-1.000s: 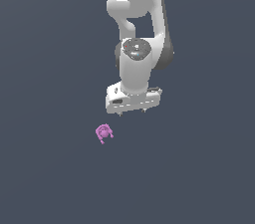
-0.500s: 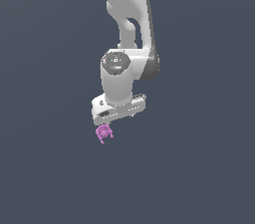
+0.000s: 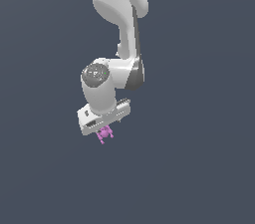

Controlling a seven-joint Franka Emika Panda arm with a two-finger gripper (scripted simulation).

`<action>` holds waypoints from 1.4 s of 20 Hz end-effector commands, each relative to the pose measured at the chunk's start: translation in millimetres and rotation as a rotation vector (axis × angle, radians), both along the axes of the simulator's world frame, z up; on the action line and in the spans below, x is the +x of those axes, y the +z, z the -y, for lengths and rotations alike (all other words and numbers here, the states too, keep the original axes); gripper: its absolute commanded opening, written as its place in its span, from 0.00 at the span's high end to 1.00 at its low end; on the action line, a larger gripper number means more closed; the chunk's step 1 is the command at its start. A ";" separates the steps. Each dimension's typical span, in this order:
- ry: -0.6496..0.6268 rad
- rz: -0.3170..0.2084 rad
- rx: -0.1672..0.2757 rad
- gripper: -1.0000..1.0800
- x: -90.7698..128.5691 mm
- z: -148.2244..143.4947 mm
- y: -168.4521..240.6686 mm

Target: Pick up the object and move it to a goal position.

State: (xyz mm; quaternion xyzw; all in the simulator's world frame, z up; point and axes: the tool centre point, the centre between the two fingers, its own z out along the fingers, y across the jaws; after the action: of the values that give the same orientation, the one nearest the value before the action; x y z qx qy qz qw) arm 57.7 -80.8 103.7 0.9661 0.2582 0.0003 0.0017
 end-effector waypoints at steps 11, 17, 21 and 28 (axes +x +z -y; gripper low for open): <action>0.086 -0.002 0.003 0.04 5.4 27.1 -13.6; 0.084 -0.002 0.003 0.04 5.0 26.8 -19.9; 0.085 -0.002 0.003 0.04 4.4 27.2 -39.0; 0.087 -0.002 0.003 0.04 4.4 27.0 -64.3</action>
State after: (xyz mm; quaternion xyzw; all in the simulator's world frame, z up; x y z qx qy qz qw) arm 61.3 -107.7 41.9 0.9540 0.2999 -0.0009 -0.0004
